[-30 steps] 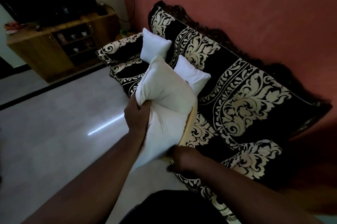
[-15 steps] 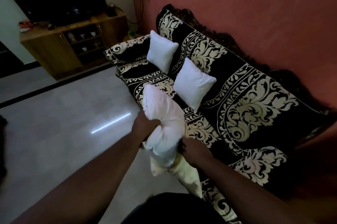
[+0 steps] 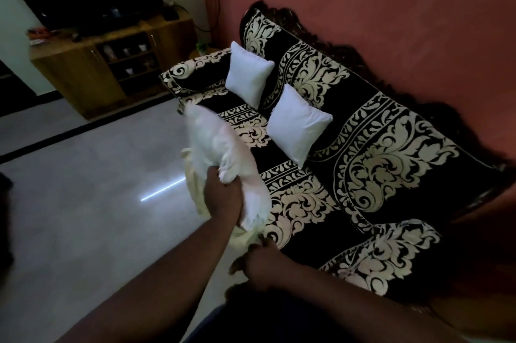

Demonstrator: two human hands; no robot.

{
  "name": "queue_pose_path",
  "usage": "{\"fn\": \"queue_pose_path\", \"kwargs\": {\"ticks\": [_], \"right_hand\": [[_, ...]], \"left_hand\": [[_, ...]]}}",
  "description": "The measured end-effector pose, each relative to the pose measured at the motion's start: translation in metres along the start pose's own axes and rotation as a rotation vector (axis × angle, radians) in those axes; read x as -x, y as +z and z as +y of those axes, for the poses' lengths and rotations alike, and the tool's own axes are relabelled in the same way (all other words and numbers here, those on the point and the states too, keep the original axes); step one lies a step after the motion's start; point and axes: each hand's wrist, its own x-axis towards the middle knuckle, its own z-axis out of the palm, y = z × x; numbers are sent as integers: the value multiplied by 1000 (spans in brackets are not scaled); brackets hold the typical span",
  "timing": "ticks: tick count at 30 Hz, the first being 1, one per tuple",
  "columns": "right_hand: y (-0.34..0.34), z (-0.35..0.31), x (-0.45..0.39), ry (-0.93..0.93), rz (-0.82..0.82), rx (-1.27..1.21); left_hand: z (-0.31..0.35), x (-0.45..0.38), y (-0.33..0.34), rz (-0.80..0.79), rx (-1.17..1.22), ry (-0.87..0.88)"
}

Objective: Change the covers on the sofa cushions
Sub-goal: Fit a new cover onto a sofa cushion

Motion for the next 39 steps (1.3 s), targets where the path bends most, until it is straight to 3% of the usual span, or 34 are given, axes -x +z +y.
{"fn": "queue_pose_path", "kwargs": {"ticks": [6,9,14,21,26,33,39], "right_hand": [[-27,66,7,218,403,149],[-42,77,-2,289,396,157],[-30,89,1,185,420,249],[-18,99,6,299,224,389],[-15,76,-7,211,172,473],[-19,37,-8,76,322,77],[-49,25,-8,-53,390,93]], "left_hand": [[35,-59,-20,91,173,-56],[40,-65,-22,54,235,-150],[38,-64,-18,-3,398,-292],[52,-62,-19,-17,465,-365],[54,-52,-17,0,310,-252],[48,-46,-21,181,-52,161],[3,-35,-31,35,-361,615]]}}
